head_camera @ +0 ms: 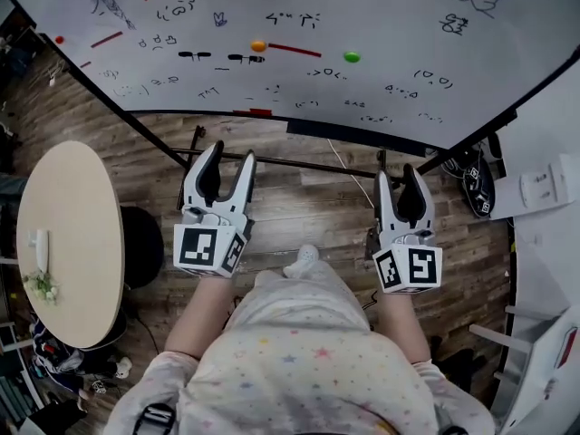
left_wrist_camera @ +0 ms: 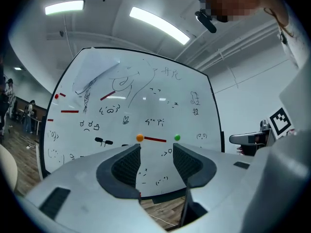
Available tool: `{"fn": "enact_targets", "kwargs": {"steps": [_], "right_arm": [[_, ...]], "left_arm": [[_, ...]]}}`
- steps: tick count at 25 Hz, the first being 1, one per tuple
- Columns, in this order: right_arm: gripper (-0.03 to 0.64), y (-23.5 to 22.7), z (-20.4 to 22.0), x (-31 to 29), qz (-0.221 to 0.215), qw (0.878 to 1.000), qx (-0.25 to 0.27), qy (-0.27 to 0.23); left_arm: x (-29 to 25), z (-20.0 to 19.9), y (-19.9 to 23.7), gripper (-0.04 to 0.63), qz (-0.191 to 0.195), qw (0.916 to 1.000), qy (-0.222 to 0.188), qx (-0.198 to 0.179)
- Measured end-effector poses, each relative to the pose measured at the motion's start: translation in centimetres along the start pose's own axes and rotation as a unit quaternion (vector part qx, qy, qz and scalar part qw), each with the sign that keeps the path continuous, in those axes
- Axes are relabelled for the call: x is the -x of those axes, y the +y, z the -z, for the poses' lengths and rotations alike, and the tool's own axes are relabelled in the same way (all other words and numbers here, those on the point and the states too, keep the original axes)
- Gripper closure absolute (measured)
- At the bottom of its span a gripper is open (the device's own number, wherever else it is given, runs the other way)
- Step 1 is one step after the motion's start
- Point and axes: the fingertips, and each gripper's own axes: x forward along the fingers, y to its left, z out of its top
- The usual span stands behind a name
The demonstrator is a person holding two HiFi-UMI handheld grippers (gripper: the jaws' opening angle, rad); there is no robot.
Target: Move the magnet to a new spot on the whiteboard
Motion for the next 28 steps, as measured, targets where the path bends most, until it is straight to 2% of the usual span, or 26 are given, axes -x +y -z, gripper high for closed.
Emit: {"fn": "enact_targets", "kwargs": {"steps": [6,13,23,28], "right_arm": [[0.436,-3.3,0.1,-2.4,-0.012,1.0,0.009,0.01],[0.436,-3.6,0.4,-5.2,-0.02,1.0,0.007,0.013],[0.436,-1.8,-1.1,-11.9,0.007,1.0,0.018,0.001],[0.436,-0.8,-1.0,-14.9,0.029,0.999,0.019,-0.004]], "left_arm": [[-3.1,0.8,-1.8,0.405,-0.003,1.0,0.003,0.003],[-6.2,1.2,-0.7,0.405,0.0,0.9999,0.007,0.008],[-12.0,-0.4,5.3,0.405,0.028,0.9995,-0.012,0.006],[-14.8,0.0,7.9,0.405,0.049,0.9987,-0.009,0.009]]}}
